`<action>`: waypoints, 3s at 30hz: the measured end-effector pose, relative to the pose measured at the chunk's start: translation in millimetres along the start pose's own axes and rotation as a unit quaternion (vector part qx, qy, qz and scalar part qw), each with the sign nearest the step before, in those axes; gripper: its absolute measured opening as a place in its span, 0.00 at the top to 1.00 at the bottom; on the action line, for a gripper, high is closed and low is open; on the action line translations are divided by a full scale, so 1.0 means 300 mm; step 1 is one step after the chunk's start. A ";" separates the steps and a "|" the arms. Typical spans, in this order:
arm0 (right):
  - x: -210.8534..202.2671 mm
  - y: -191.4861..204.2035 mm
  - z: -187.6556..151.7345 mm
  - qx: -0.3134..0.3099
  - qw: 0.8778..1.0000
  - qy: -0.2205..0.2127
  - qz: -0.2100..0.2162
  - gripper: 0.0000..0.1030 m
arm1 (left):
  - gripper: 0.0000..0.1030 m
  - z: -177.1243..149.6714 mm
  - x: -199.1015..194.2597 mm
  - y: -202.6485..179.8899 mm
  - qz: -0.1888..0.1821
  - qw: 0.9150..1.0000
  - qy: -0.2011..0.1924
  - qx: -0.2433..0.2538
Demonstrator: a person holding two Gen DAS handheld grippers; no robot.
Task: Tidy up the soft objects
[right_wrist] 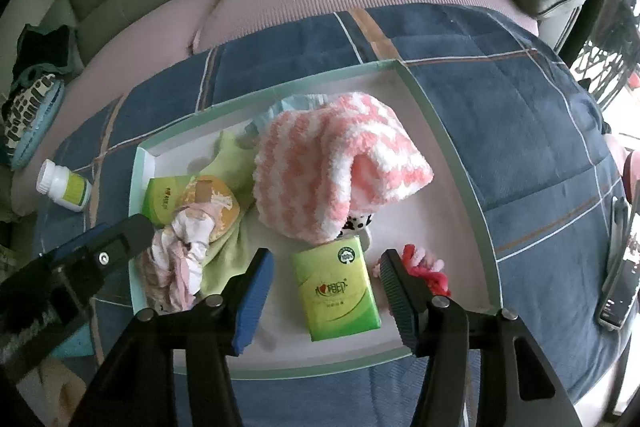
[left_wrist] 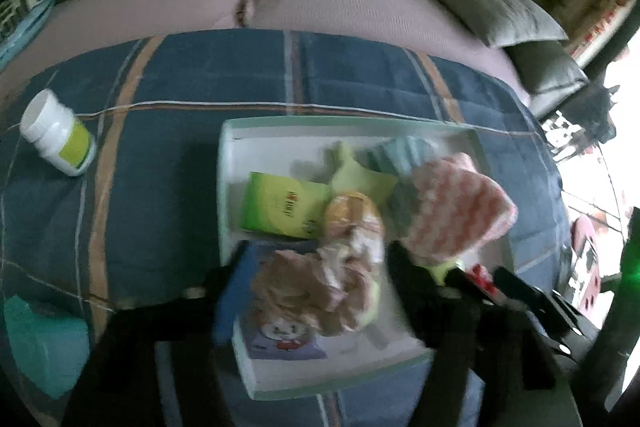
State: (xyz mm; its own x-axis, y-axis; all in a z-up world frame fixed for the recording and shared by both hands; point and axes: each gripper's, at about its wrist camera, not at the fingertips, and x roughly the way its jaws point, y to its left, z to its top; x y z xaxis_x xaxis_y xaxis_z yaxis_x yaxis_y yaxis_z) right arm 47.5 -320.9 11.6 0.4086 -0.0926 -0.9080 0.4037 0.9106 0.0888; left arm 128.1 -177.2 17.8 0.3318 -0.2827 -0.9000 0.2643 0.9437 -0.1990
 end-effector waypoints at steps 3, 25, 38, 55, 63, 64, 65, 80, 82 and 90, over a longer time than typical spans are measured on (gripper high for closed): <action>-0.006 0.016 0.001 -0.006 1.000 -0.003 0.005 0.33 | 0.25 0.006 0.010 0.050 0.032 0.999 -0.003 -0.021; -0.006 0.060 0.005 -0.018 0.999 -0.015 0.028 0.00 | 0.07 0.011 0.040 0.205 0.094 0.991 -0.022 -0.098; -0.007 0.069 0.003 -0.026 0.999 -0.015 0.031 0.00 | 0.05 0.004 0.000 0.192 0.114 0.989 -0.051 -0.083; -0.040 0.078 -0.115 -0.046 0.999 -0.012 0.024 0.00 | 0.05 -0.158 -0.107 0.131 0.124 0.987 -0.078 -0.062; -0.055 0.093 -0.240 -0.067 0.998 -0.001 0.020 0.00 | 0.05 -0.280 -0.129 0.186 0.170 0.982 -0.064 -0.059; -0.055 0.096 -0.253 -0.071 0.997 0.001 0.019 0.00 | 0.05 -0.295 -0.132 0.196 0.175 0.981 -0.061 -0.061; -0.055 0.100 -0.266 -0.074 0.997 0.004 0.018 0.00 | 0.05 -0.308 -0.136 0.204 0.179 0.980 -0.059 -0.062; -0.095 0.108 -0.338 -0.078 0.997 -0.007 0.006 0.00 | 0.05 -0.435 -0.181 0.250 0.206 0.975 -0.048 -0.064; -0.105 0.102 -0.348 -0.074 0.997 -0.010 0.007 0.00 | 0.05 -0.446 -0.184 0.249 0.206 0.975 -0.047 -0.065; -0.109 0.085 -0.363 -0.066 0.998 -0.007 0.001 0.00 | 0.05 -0.469 -0.193 0.246 0.210 0.975 -0.047 -0.061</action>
State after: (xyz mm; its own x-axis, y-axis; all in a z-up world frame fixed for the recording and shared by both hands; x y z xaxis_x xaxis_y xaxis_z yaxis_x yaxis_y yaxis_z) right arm -44.7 -250.7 -1.0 0.4214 -0.0950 -0.9019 0.2909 0.9561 0.0353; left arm 1.0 -66.9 0.7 0.4695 0.1236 -0.8742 -0.0209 0.9914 0.1290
